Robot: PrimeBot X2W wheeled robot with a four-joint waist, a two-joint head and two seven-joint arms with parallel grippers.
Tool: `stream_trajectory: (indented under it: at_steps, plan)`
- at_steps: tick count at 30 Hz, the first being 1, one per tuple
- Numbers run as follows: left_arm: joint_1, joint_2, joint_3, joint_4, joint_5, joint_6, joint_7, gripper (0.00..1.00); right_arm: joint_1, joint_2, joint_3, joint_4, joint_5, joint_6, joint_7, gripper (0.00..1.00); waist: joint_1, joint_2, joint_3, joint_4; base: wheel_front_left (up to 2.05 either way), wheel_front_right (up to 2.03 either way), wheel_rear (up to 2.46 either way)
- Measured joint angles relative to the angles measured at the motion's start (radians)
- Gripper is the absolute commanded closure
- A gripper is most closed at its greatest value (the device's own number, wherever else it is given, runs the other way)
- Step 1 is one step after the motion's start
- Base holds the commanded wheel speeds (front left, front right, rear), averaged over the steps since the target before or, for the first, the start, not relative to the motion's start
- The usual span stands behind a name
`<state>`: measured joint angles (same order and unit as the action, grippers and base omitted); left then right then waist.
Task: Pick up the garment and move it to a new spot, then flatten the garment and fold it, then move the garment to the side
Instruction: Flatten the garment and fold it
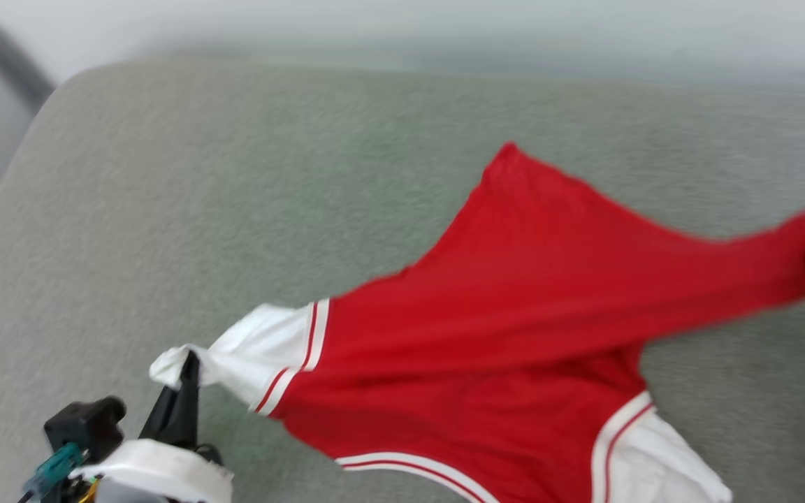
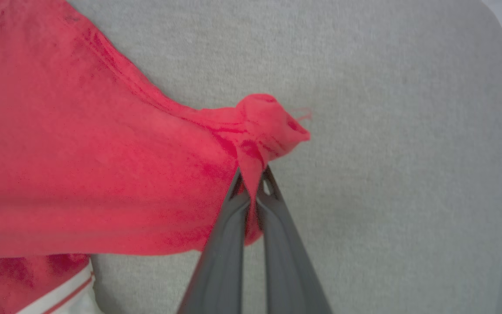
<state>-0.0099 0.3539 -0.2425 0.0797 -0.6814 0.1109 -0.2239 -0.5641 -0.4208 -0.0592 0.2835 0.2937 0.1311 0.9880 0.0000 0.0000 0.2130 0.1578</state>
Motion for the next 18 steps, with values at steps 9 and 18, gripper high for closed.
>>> stream_trajectory:
  at_steps: [9, 18]
  plan:
    - [0.081, 0.039, 0.029, -0.042, -0.017, 0.044, 0.038, 1.0, 0.494, 0.081, -0.078, -0.303, 0.05, 0.0, 0.046, 1.0, -0.0001, 0.0, -0.077, -0.135, 0.0, 0.0, 0.0]
    - [0.098, 0.062, 0.029, -0.051, -0.02, 0.048, 0.059, 1.0, 0.769, 0.302, -0.162, -0.3, 0.045, 0.0, -0.024, 0.0, -0.0001, 0.0, -0.085, -0.196, 0.0, 0.0, 0.0]
